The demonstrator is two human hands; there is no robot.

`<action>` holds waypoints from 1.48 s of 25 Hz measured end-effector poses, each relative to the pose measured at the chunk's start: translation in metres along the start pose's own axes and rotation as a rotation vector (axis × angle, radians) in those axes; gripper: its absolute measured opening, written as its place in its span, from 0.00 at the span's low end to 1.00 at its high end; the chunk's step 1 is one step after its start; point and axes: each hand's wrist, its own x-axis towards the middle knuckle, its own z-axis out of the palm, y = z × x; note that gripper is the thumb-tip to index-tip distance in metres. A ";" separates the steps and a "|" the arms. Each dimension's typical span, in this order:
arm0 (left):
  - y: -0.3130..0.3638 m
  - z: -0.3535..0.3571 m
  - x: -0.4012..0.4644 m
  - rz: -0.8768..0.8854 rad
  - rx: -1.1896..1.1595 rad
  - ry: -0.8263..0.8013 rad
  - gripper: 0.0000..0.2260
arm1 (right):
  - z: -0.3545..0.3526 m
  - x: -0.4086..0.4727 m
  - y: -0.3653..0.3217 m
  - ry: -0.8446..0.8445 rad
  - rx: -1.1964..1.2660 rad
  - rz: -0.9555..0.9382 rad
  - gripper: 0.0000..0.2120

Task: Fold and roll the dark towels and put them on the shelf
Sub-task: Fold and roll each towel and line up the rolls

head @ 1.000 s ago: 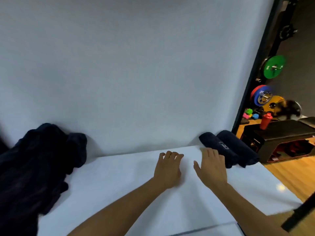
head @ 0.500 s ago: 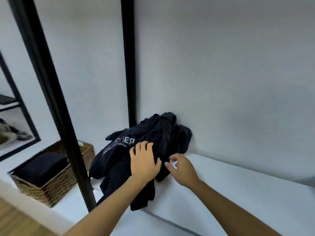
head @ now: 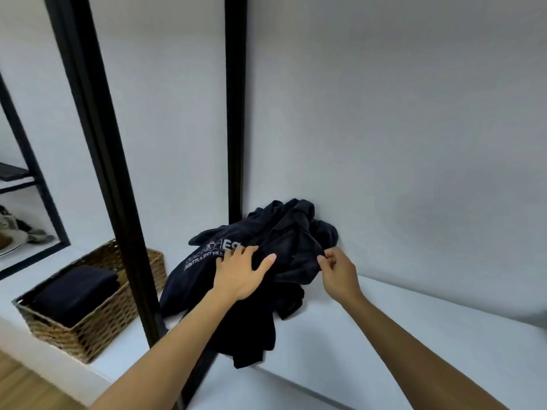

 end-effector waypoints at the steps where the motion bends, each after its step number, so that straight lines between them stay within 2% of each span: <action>1: 0.011 -0.001 0.006 0.015 0.043 0.057 0.34 | -0.018 -0.006 0.002 0.031 0.022 -0.006 0.05; 3: 0.039 0.001 0.014 0.103 0.072 0.138 0.33 | -0.051 -0.024 0.008 0.135 0.098 0.040 0.06; 4: 0.055 0.005 0.016 0.163 0.046 0.123 0.33 | -0.067 -0.032 0.013 0.239 0.164 0.096 0.07; 7: 0.104 0.027 0.010 0.323 -0.050 -0.141 0.36 | -0.118 -0.045 0.048 0.742 0.387 0.317 0.08; 8: 0.122 0.042 0.003 0.375 -0.016 -0.250 0.36 | -0.136 -0.047 0.068 0.836 0.413 0.397 0.08; 9: 0.138 0.059 -0.006 0.425 0.043 -0.342 0.36 | -0.152 -0.051 0.091 0.824 0.374 0.481 0.08; 11: 0.165 0.097 -0.030 0.501 0.151 -0.472 0.35 | -0.171 -0.066 0.136 0.576 0.169 0.650 0.08; 12: 0.177 0.114 -0.041 0.522 0.172 -0.496 0.35 | -0.178 -0.075 0.157 0.442 0.088 0.704 0.13; 13: 0.187 0.128 -0.051 0.525 0.156 -0.499 0.36 | -0.183 -0.086 0.173 0.347 0.007 0.708 0.18; 14: 0.198 0.139 -0.059 0.517 0.109 -0.496 0.36 | -0.186 -0.094 0.183 0.284 -0.065 0.672 0.19; 15: 0.211 0.147 -0.064 0.502 0.040 -0.510 0.37 | -0.190 -0.102 0.186 0.256 -0.118 0.633 0.17; 17: 0.239 0.158 -0.072 0.481 -0.061 -0.572 0.36 | -0.196 -0.110 0.183 0.263 -0.139 0.581 0.10; 18: 0.251 0.161 -0.075 0.490 -0.069 -0.590 0.33 | -0.198 -0.112 0.184 0.275 -0.125 0.561 0.08; 21: 0.270 0.165 -0.076 0.447 -0.155 -0.537 0.12 | -0.211 -0.115 0.183 0.334 -0.036 0.544 0.08; 23: 0.270 0.160 -0.066 0.343 -0.312 -0.466 0.06 | -0.231 -0.110 0.182 0.460 0.156 0.566 0.08; 27: 0.263 0.116 -0.022 -0.026 -0.747 -0.214 0.08 | -0.293 -0.095 0.177 0.724 0.574 0.523 0.13; 29: 0.248 0.083 0.004 -0.073 -0.797 -0.064 0.09 | -0.322 -0.091 0.178 0.686 0.510 0.506 0.09; 31: 0.227 0.062 0.024 0.021 -0.592 -0.019 0.09 | -0.332 -0.093 0.181 0.564 0.225 0.497 0.06; 33: 0.207 0.058 0.034 0.110 -0.236 -0.046 0.11 | -0.326 -0.096 0.190 0.456 -0.100 0.507 0.05; 36: 0.186 0.076 0.030 0.124 0.048 -0.157 0.14 | -0.303 -0.102 0.212 0.301 -0.318 0.577 0.10; 37: 0.184 0.083 0.024 0.137 0.115 -0.145 0.15 | -0.294 -0.105 0.214 0.261 -0.384 0.588 0.13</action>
